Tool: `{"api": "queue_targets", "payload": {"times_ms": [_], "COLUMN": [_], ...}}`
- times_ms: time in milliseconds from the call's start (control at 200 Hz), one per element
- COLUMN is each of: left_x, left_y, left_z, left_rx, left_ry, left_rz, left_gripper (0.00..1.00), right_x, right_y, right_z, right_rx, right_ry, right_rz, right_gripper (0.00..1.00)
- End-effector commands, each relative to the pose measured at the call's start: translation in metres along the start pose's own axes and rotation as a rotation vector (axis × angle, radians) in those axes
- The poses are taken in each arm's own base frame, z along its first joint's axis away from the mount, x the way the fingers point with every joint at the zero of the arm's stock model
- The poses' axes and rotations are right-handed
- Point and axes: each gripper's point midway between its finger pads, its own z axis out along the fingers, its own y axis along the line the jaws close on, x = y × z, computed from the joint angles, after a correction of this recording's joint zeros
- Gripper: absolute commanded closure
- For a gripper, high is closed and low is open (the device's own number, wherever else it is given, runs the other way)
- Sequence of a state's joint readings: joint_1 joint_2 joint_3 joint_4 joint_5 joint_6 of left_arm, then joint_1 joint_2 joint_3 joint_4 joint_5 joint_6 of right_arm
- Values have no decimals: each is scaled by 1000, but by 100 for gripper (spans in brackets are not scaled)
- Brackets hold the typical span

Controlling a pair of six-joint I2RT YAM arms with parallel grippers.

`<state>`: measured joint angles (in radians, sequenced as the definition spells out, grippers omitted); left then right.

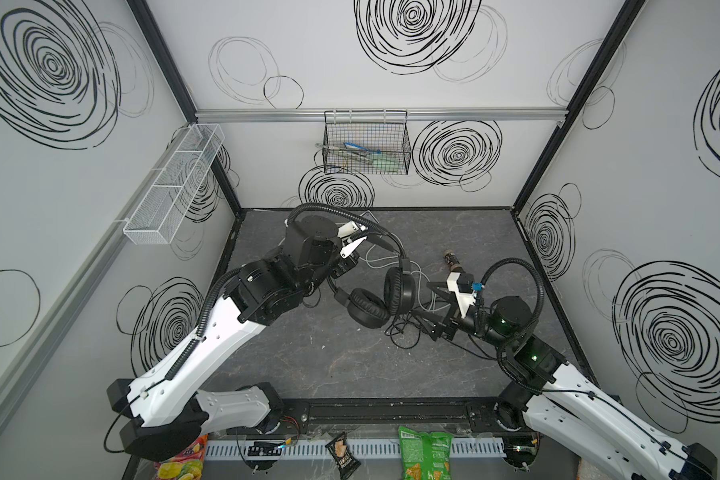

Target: Wrap the headphones

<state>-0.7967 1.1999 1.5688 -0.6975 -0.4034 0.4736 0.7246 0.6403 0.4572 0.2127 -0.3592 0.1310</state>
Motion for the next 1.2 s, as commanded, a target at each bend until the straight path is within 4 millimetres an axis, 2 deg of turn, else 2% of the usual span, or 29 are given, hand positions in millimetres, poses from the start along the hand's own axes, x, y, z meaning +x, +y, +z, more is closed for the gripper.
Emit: {"api": "queue_targets", "payload": {"times_ms": [0, 280, 505, 645, 865, 1006, 1196], "left_x": [-26, -30, -43, -59, -72, -77, -90], "left_y": [17, 26, 46, 56, 62, 68, 78], "left_z": [-24, -38, -45, -58, -76, -83, -97], "left_rx": [-25, -36, -93, -83, -53, -54, -49], "left_ry": [-125, -148, -186, -249, -319, -346, -412], "left_rz": [-81, -112, -241, -316, -388, -425, -484], "left_gripper": [100, 100, 100, 100, 100, 100, 100], "right_x": [-11, -10, 4, 8, -18, -21, -14], "right_y": [16, 35, 52, 50, 42, 41, 35], "right_z": [-1, 7, 12, 17, 27, 36, 41], "right_rx": [-75, -182, -245, -225, -174, -170, -154], "right_ry": [-61, -84, -42, -37, -115, -93, -81], "right_rz": [-23, -62, -64, -78, -103, -106, -94], "right_gripper": [3, 3, 3, 3, 0, 5, 18]}}
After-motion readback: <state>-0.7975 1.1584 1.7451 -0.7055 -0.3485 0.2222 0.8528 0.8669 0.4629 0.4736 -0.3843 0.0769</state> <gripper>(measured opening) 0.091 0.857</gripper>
